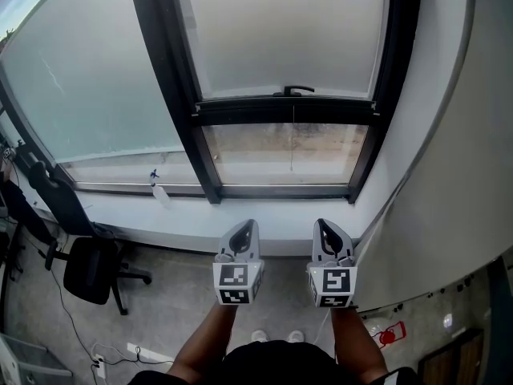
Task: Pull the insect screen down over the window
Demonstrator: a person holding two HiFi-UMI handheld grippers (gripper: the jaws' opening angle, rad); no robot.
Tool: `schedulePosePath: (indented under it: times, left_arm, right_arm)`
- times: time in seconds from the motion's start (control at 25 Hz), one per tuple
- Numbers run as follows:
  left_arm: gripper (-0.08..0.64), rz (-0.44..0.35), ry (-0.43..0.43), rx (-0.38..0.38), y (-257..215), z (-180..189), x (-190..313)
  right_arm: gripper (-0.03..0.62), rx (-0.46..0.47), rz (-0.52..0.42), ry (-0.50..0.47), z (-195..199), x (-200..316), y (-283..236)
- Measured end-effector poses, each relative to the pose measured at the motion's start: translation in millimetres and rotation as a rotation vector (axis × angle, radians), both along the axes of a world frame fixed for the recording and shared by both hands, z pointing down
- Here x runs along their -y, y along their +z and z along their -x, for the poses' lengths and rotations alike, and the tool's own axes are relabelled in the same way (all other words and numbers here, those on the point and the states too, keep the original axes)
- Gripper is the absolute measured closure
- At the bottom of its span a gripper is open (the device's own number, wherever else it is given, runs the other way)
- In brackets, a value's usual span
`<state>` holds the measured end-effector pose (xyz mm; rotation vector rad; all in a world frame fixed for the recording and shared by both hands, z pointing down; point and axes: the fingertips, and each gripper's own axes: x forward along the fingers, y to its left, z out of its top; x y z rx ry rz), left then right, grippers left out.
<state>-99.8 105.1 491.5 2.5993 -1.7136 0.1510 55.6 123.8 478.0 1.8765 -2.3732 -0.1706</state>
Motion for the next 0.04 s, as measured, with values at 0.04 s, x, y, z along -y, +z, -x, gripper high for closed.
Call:
schedulePosePath:
  times: [0.04]
  left_arm:
    - [0.557, -0.002, 0.002, -0.001, -0.1, 1.2, -0.6]
  right_arm:
    - [0.588, 0.001, -0.003, -0.001, 2.4, -1.1, -1.2]
